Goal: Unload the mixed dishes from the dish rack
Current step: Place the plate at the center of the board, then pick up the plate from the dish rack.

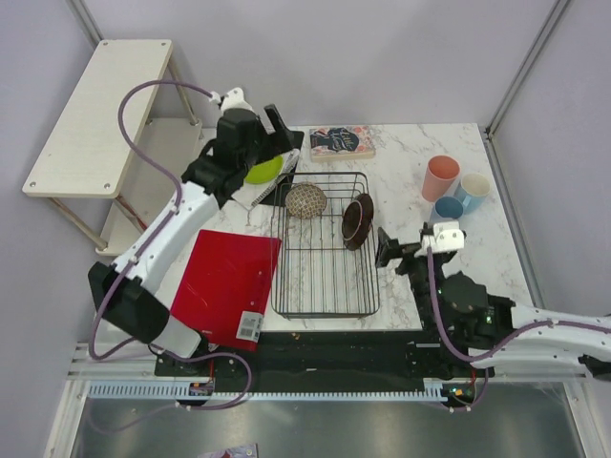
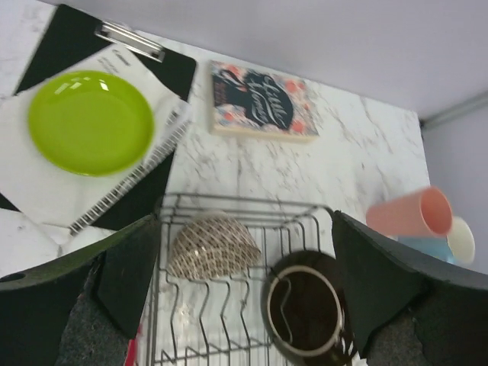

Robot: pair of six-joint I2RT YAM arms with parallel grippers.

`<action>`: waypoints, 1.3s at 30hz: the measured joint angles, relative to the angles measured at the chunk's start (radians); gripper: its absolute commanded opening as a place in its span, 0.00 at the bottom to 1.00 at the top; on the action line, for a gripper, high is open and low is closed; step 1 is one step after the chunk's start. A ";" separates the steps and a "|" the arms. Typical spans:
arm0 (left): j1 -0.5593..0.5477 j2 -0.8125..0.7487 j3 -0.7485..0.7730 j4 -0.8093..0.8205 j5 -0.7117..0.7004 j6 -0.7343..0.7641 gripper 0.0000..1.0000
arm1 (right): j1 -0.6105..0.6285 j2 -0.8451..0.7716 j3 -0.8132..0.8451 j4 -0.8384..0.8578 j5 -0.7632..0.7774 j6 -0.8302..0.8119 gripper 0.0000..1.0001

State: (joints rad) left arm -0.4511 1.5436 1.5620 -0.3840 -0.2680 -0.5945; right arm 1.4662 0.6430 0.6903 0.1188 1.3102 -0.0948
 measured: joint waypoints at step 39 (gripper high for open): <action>-0.206 -0.655 -0.666 0.014 -0.042 0.018 0.93 | -0.944 0.651 0.087 -0.103 -1.210 0.541 0.68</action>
State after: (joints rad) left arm -0.6567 0.8883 0.8955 -0.3702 -0.3103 -0.5766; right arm 0.5224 1.2938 0.7769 0.0158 0.1005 0.4465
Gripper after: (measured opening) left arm 0.934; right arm 0.751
